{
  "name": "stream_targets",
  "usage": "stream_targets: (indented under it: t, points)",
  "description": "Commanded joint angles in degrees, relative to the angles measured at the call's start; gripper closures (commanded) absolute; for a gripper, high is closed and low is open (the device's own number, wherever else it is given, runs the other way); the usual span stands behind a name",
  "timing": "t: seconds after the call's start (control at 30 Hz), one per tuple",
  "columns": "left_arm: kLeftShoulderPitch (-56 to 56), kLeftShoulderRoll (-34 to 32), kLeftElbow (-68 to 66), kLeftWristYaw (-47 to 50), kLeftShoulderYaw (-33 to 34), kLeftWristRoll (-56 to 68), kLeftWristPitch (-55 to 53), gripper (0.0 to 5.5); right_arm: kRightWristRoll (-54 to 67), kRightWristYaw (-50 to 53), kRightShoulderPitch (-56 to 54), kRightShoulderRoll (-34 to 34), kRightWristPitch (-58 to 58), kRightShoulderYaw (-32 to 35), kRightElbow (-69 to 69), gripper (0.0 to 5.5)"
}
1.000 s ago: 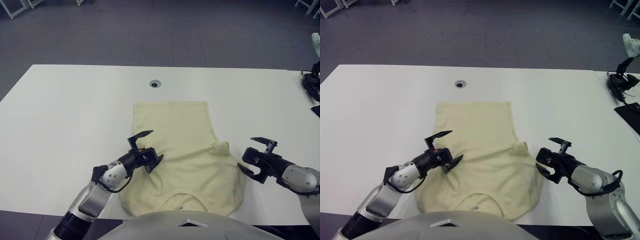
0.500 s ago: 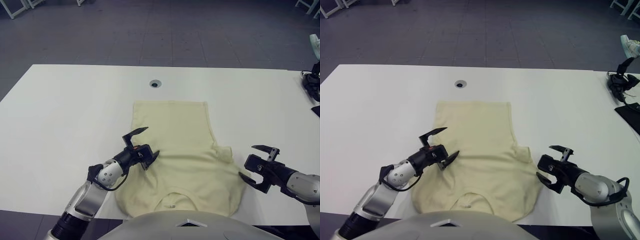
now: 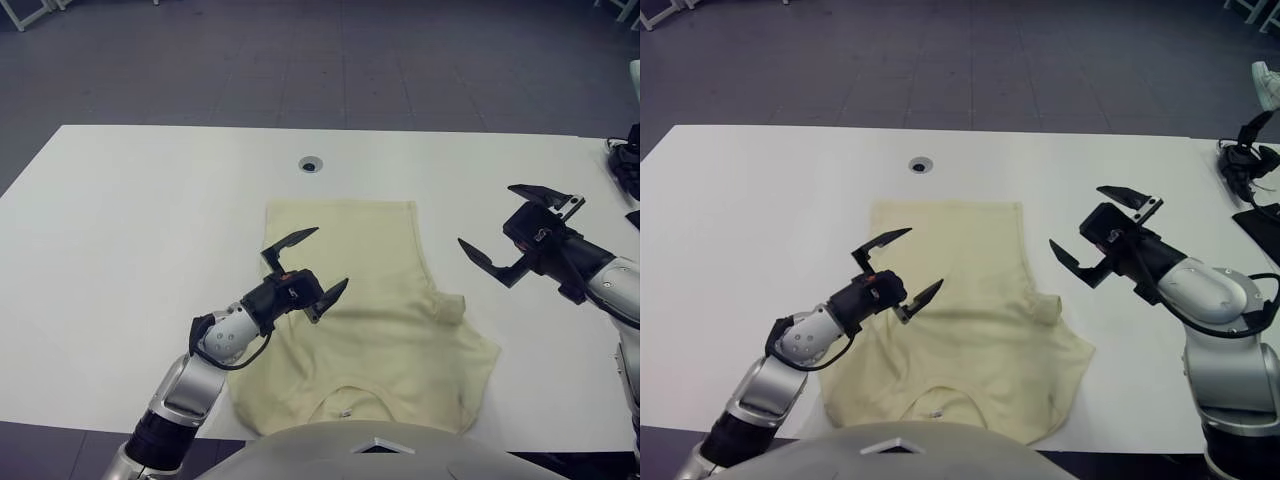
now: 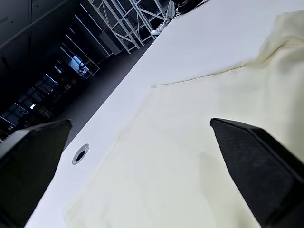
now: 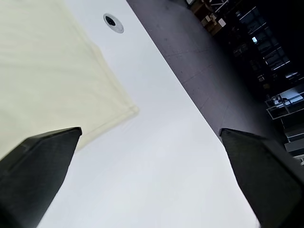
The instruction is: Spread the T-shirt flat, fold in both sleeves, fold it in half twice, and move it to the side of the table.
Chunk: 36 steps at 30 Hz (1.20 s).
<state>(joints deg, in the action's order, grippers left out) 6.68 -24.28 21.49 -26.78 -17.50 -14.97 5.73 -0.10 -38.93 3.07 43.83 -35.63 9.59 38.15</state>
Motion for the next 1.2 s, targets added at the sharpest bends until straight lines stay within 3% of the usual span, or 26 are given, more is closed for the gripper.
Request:
stream_targets:
  t: [0.03,0.17,0.3,0.5,0.77,1.2]
  points:
    - [-1.0,-6.7,2.6,-3.7,7.3,2.2,-2.9,0.1,-3.2,4.1,-6.6,-6.1,4.1,-11.5,-8.7,0.12]
    - [1.7,-9.6,-1.3,-2.8,12.4,1.9,-3.1,0.1,-6.4,7.7,-12.0,-13.9,8.2,-21.1,-21.6,0.12]
    - [7.4,-12.4,-0.9,-3.4,16.5,2.7,-2.2,0.1,-9.0,9.8,-17.9,-19.0,12.9,-26.1,-35.1,0.12]
    - [13.3,-16.4,-0.3,-6.8,16.6,1.6,0.0,0.1,-11.2,13.7,-23.1,-21.7,19.4,-26.2,-51.0,0.12]
    - [12.9,-17.2,-4.1,-3.1,13.4,-9.4,0.3,0.1,-11.9,16.4,-28.1,-24.5,26.3,-26.7,-63.3,0.12]
    - [11.7,-20.5,-9.5,2.7,14.8,-17.8,0.0,0.1,-14.0,18.1,-28.4,-22.3,30.9,-25.8,-68.4,0.12]
